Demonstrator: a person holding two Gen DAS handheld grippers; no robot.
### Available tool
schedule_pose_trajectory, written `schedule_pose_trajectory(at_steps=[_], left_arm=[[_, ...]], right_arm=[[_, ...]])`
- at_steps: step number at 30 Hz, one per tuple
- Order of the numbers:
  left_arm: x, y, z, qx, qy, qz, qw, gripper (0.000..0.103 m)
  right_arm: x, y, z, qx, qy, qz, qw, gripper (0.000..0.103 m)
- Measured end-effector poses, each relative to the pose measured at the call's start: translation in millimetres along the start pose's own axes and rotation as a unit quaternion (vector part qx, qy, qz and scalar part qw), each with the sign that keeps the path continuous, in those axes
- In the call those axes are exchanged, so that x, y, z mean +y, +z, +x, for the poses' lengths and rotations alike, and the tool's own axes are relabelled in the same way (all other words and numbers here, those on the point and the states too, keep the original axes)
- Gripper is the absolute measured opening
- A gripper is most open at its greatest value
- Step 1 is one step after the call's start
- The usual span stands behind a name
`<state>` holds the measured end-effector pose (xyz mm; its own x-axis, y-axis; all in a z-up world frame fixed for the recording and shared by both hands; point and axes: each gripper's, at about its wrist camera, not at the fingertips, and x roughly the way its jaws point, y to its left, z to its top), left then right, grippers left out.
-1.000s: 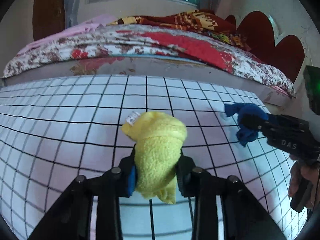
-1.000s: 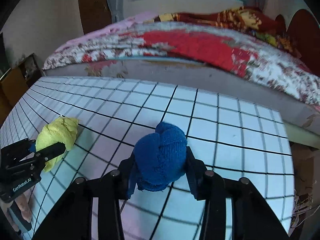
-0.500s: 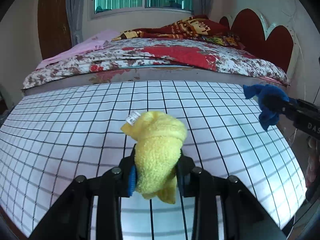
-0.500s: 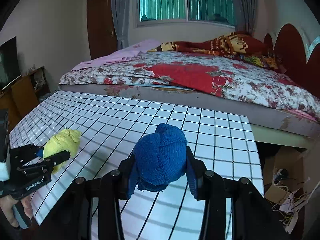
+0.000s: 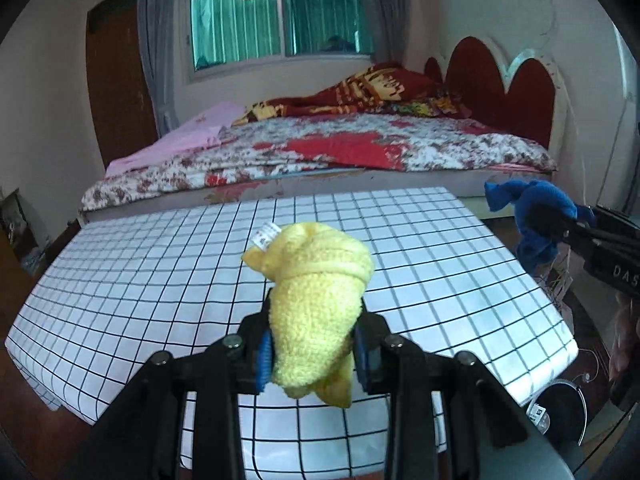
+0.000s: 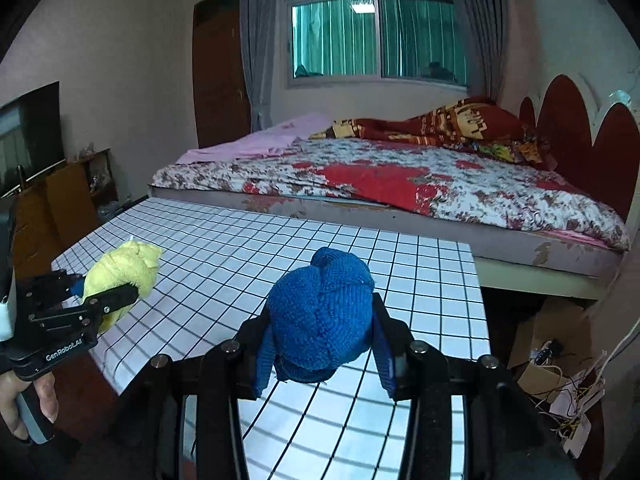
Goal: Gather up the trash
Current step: 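Lift and carry the yellow cloth and blue cloth ball over the black bin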
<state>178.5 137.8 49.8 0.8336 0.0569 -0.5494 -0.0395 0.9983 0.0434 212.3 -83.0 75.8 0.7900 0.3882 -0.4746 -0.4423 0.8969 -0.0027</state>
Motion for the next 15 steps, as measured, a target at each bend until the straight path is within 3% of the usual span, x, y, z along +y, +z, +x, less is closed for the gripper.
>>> schedule_pose_trajectory(at_steps=[15], left_arm=[[-39, -21, -48, -0.034, -0.05, 0.004, 0.9981, 0.033]], right_arm=[[-6, -24, -57, -0.025, -0.023, 0.03, 0.999, 0.044]])
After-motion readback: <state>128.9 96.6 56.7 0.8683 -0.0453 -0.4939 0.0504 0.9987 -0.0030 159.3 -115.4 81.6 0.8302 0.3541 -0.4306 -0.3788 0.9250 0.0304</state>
